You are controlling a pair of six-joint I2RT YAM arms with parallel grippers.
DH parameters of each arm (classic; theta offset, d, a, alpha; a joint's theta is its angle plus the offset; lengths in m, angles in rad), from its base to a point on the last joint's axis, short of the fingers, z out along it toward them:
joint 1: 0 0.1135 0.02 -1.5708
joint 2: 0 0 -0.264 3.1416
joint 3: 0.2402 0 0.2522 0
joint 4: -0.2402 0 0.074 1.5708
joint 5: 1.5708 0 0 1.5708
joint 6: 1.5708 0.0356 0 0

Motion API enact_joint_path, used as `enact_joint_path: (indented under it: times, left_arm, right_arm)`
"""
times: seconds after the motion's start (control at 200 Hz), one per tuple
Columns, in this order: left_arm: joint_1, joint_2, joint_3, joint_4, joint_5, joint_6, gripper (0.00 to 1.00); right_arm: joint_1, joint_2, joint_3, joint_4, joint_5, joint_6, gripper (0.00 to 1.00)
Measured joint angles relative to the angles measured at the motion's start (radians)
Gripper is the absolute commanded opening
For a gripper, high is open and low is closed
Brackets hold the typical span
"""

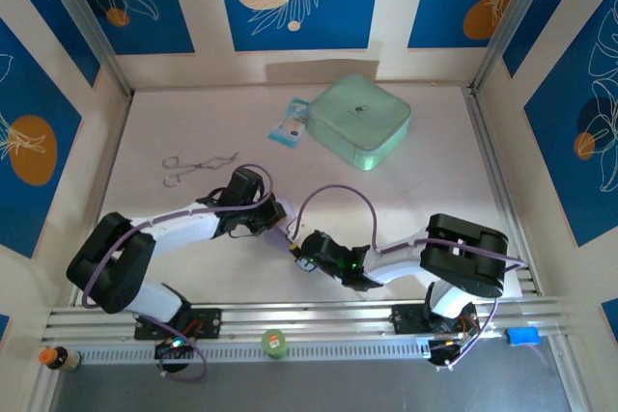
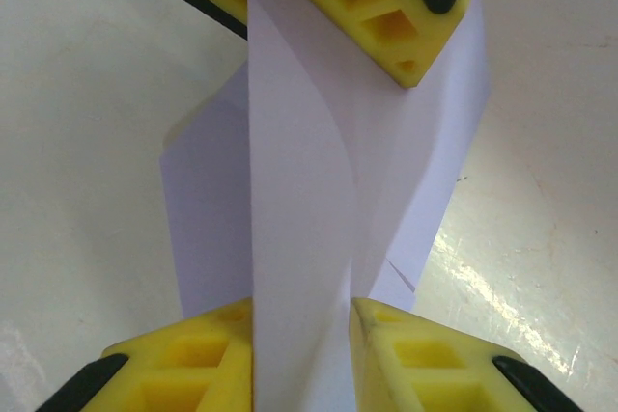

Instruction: Fold a paper plane with a square sheet of paper (pick it up from the middle)

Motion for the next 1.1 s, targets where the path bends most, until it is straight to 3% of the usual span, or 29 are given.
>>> enact_joint_path:
  times: [0.21, 0.385, 0.495, 0.64, 0.745, 1.1]
  left_arm:
    - [0.000, 0.000, 0.000, 0.000, 0.000, 0.000, 0.01]
    - [0.000, 0.000, 0.000, 0.000, 0.000, 0.001, 0.16]
    - [0.000, -0.003, 0.000, -0.008, -0.002, 0.005, 0.42]
    - [0.003, -0.030, 0.000, -0.043, -0.022, 0.008, 0.63]
    - [0.003, -0.069, 0.000, -0.075, -0.044, 0.023, 0.67]
    - [0.003, -0.193, 0.000, -0.168, -0.120, 0.035, 0.68]
  right_arm:
    - [-0.002, 0.000, 0.000, -0.009, -0.011, 0.019, 0.18]
    - [-0.009, 0.000, 0.000, -0.027, -0.019, 0.038, 0.14]
    - [-0.016, 0.000, 0.005, -0.045, -0.039, 0.061, 0.14]
    - [-0.033, 0.020, 0.034, -0.074, -0.080, 0.114, 0.14]
    - [-0.051, 0.038, 0.050, -0.087, -0.121, 0.158, 0.15]
    - [-0.103, 0.058, 0.074, -0.101, -0.245, 0.283, 0.20]
